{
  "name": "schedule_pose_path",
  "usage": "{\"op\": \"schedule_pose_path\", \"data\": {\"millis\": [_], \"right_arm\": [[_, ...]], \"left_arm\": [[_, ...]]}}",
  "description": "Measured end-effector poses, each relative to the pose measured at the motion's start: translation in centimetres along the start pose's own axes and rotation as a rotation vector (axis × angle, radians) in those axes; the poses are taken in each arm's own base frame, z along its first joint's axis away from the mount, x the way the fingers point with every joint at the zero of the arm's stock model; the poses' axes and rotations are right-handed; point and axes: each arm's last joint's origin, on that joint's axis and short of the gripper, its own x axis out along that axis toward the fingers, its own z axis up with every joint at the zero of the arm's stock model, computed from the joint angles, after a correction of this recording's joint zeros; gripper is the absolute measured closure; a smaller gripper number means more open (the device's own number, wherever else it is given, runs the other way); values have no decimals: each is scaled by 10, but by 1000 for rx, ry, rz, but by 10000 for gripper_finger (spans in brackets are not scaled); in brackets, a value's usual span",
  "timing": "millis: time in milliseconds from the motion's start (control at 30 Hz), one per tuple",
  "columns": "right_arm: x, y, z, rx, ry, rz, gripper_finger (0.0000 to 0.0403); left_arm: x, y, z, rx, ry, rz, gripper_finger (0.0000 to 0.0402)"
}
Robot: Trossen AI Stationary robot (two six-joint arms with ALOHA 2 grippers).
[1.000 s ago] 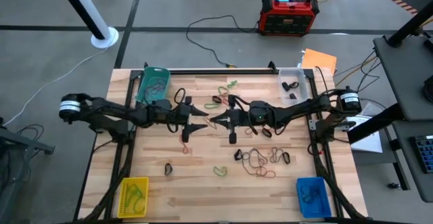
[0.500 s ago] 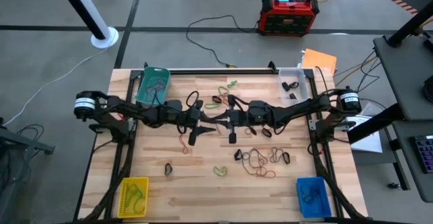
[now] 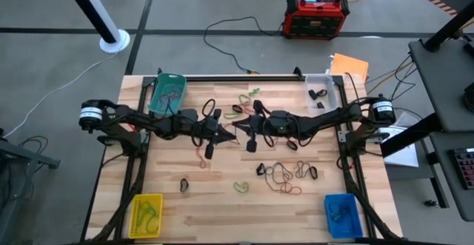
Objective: Sort rubber bands into baskets
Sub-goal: Put the violet rubber band into the blue bin
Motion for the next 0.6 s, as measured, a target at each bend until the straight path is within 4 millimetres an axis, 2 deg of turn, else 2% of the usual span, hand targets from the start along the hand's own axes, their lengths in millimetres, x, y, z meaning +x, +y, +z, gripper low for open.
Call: {"op": "schedule_pose_path", "data": {"millis": [200,600], "right_arm": [[1,-9,-8,110,71,-21,350],[-4,-15,-10,157,149,-34,212]], "left_arm": [[-1,-1,5,-2,-32,-13,401],[-6,-2,13,-31,-65,-13,402]]}}
